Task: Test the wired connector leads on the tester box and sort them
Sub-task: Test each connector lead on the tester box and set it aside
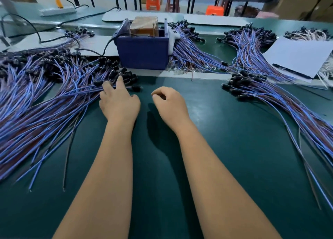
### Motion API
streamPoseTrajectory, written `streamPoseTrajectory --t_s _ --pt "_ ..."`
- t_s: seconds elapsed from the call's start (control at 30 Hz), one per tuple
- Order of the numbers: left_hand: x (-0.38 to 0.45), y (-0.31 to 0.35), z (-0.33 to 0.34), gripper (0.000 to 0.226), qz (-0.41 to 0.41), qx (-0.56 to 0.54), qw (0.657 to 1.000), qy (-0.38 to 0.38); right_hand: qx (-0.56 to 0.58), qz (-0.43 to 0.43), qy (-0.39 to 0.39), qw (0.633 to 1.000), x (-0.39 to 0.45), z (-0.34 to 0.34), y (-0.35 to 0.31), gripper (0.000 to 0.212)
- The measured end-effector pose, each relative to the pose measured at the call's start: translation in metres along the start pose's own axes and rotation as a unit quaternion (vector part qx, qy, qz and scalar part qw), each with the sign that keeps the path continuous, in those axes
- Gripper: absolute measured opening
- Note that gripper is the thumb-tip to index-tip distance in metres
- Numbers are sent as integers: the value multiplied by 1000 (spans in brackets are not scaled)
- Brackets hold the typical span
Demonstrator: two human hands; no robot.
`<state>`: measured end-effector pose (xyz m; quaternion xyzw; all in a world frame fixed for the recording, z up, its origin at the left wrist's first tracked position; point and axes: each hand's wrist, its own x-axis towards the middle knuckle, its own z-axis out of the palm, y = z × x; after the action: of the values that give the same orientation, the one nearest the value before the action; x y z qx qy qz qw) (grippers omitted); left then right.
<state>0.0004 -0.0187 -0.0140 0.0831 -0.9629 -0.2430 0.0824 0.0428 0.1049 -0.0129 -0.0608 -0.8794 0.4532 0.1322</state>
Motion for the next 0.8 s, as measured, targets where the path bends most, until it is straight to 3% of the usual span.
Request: streamPoseTrajectory --t_s 0.33,0.53,0.67,0.8 --pt "5 1 0 63 1 12 1000 23 -14 -5 -8 1000 -2 0 -2 20" --pt "5 2 1 40 17 -14 999 48 -21 -1 -12 1000 0 1 -4 19" --pt "8 0 3 35 45 -119 988 87 -21 -16 -17 999 0 2 -6 17" --pt "11 7 3 28 80 -275 954 89 -46 -58 -35 997 0 6 -6 16"
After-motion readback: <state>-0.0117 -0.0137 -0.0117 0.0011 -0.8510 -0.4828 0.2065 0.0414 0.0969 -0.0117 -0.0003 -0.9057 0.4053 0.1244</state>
